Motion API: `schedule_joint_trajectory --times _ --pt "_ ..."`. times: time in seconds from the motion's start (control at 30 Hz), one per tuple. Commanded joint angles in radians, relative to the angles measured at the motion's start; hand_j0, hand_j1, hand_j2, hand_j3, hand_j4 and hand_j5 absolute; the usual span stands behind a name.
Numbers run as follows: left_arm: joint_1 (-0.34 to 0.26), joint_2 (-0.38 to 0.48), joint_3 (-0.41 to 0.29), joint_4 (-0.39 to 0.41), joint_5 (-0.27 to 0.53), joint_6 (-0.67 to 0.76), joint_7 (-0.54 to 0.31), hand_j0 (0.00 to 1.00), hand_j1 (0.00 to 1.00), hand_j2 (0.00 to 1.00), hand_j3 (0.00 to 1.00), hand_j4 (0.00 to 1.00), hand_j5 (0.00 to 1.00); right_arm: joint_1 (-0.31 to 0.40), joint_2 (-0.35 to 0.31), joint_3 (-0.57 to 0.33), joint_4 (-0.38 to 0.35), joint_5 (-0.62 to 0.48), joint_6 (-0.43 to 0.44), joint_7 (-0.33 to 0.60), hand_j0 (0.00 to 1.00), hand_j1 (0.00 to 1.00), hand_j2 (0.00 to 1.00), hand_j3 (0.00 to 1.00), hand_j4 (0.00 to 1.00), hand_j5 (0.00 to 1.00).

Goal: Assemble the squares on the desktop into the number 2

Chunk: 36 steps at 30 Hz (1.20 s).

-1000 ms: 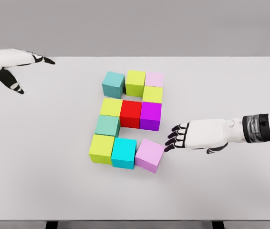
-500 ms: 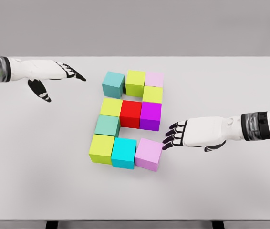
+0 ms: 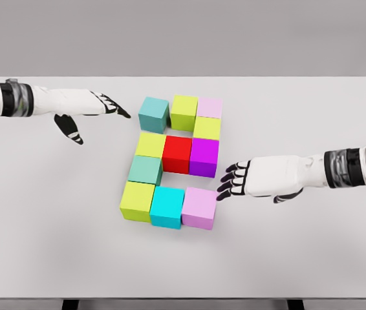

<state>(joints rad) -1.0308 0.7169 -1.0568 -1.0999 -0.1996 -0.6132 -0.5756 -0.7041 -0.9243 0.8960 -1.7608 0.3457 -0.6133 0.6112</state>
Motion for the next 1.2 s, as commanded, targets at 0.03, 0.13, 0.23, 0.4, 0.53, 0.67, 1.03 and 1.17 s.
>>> schedule_joint_trajectory --times 0.03,0.13,0.23,0.4,0.53,0.67,1.03,1.17 --pt "0.0 -0.002 0.001 0.0 0.006 0.002 0.0 1.0 1.0 1.0 1.0 1.0 1.0 -0.009 -0.004 -0.002 0.0 -0.005 0.002 0.0 1.0 1.0 1.0 1.0 1.0 1.0" --pt "0.002 -0.02 0.0 0.002 0.002 0.002 -0.001 1.0 1.0 1.0 1.0 1.0 1.0 -0.012 -0.002 -0.002 0.0 -0.005 0.002 0.0 1.0 1.0 1.0 1.0 1.0 1.0" --pt "0.014 -0.059 0.0 0.006 0.002 0.002 -0.035 1.0 1.0 1.0 1.0 1.0 1.0 -0.012 -0.004 0.0 0.0 -0.005 0.002 0.0 1.0 1.0 1.0 1.0 1.0 1.0" --pt "0.017 -0.074 0.0 0.011 0.002 0.002 -0.035 1.0 1.0 1.0 1.0 1.0 1.0 -0.02 -0.01 -0.017 0.0 -0.005 0.002 0.0 1.0 1.0 1.0 1.0 1.0 1.0" --pt "0.015 -0.097 0.0 0.049 0.002 0.002 -0.035 1.0 1.0 1.0 1.0 1.0 1.0 -0.012 -0.03 -0.15 0.006 -0.048 0.002 0.0 1.0 1.0 1.0 1.0 1.0 1.0" --pt "0.017 -0.1 0.0 0.049 0.002 0.002 -0.035 1.0 1.0 1.0 1.0 1.0 1.0 0.028 -0.099 -0.282 0.04 -0.174 0.002 0.0 1.0 1.0 1.0 1.0 1.0 1.0" --pt "0.031 -0.122 0.0 0.049 0.002 0.002 -0.035 1.0 1.0 1.0 1.0 1.0 1.0 0.061 -0.107 -0.319 0.052 -0.186 0.002 0.0 1.0 1.0 1.0 1.0 1.0 1.0" --pt "0.031 -0.123 0.0 0.051 0.002 0.002 -0.035 1.0 1.0 1.0 1.0 1.0 1.0 0.061 -0.105 -0.319 0.052 -0.186 0.002 0.0 1.0 1.0 1.0 1.0 1.0 1.0"
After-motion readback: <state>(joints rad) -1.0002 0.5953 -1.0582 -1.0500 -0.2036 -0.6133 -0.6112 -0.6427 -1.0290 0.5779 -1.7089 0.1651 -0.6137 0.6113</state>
